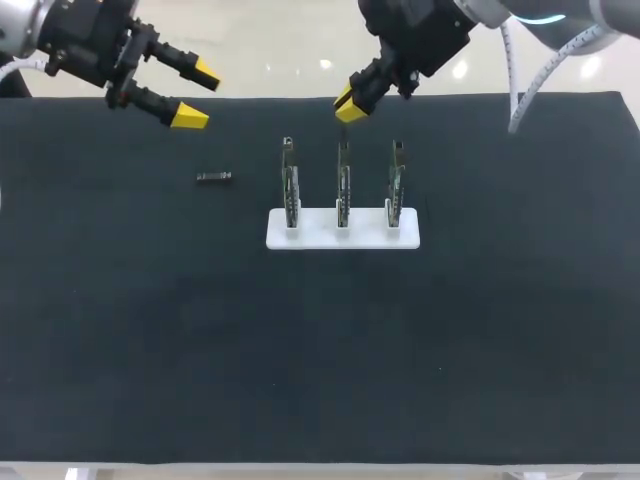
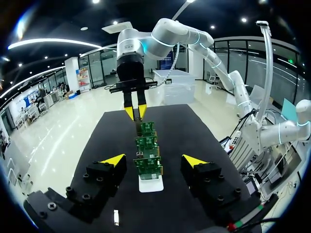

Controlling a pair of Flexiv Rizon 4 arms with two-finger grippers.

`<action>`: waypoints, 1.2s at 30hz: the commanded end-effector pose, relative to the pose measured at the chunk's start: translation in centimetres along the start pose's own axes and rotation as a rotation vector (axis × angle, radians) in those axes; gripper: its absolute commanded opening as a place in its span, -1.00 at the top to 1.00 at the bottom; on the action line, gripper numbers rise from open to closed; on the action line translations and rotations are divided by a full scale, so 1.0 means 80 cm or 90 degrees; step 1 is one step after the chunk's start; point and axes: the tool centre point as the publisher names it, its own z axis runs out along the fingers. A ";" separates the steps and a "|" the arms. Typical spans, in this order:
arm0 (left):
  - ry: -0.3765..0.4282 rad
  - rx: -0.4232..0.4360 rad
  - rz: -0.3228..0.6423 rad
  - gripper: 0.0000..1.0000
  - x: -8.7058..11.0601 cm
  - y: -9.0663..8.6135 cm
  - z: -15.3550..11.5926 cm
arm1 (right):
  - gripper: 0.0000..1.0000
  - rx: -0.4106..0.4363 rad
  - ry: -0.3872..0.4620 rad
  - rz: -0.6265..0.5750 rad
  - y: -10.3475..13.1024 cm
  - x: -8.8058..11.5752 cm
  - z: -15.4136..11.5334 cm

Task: Pick up the optical module with the left hand, and insert it into the network port with the right hand.

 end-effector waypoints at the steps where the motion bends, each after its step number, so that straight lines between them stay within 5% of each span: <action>1: 0.002 0.001 -0.001 -1.00 -0.001 0.001 0.000 | 1.00 0.002 -0.002 -0.001 0.001 0.003 0.002; 36: 0.002 0.001 -0.001 -1.00 -0.001 0.001 0.000 | 1.00 0.001 0.003 0.001 -0.001 0.000 0.001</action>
